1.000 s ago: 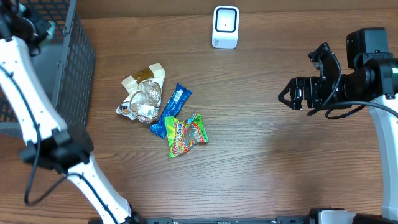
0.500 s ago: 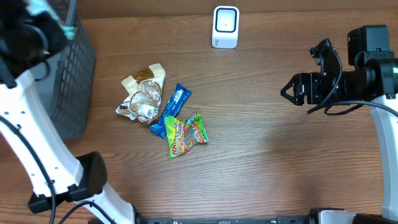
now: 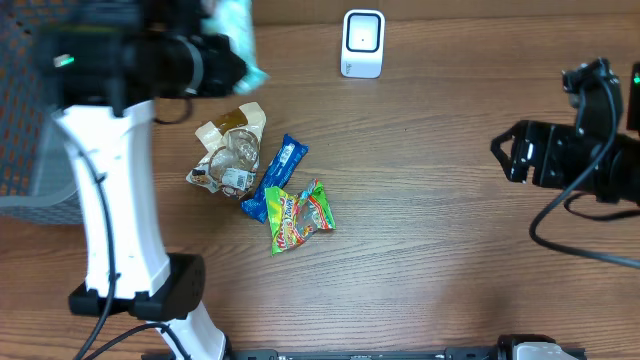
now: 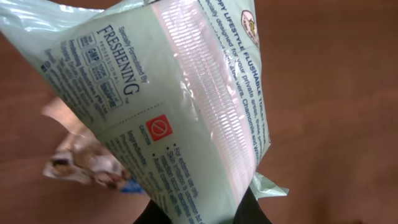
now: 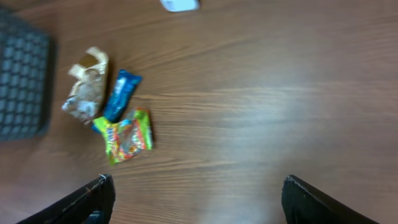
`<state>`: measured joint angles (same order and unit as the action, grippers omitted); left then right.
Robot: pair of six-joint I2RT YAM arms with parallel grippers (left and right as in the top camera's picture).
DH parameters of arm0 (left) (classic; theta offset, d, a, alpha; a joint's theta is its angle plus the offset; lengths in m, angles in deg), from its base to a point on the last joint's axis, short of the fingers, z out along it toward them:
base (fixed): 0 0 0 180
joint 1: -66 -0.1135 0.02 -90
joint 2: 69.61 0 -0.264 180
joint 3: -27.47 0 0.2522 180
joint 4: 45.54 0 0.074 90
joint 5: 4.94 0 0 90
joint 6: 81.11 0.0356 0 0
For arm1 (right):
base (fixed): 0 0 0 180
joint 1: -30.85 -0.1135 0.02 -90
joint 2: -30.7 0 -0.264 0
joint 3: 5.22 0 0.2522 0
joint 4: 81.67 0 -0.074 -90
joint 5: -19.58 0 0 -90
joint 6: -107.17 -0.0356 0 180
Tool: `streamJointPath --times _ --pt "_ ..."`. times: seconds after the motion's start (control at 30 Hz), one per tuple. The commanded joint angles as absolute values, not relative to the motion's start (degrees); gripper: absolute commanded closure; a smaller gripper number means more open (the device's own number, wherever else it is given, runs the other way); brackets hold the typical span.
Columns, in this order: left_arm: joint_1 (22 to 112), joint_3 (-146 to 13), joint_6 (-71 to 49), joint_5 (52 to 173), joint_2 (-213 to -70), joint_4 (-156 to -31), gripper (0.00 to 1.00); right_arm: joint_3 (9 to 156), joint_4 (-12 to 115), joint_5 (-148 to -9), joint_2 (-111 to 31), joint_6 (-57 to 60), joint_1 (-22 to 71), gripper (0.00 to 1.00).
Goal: Scan the item barcode
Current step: 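Lift the mint-green pack out and set it right of the green bag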
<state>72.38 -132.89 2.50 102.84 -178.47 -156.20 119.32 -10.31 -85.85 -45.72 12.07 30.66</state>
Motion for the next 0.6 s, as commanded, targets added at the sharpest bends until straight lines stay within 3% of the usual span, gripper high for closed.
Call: streamJointPath --times 0.0,0.57 --pt "76.4 -124.65 4.22 103.63 -177.59 -156.05 0.96 119.93 -10.7 -79.64 -46.31 8.11 30.6 0.13" --pt "92.4 -71.23 -6.05 109.07 -177.59 -118.02 0.96 119.93 -8.67 -79.42 -46.51 8.15 30.6 0.05"
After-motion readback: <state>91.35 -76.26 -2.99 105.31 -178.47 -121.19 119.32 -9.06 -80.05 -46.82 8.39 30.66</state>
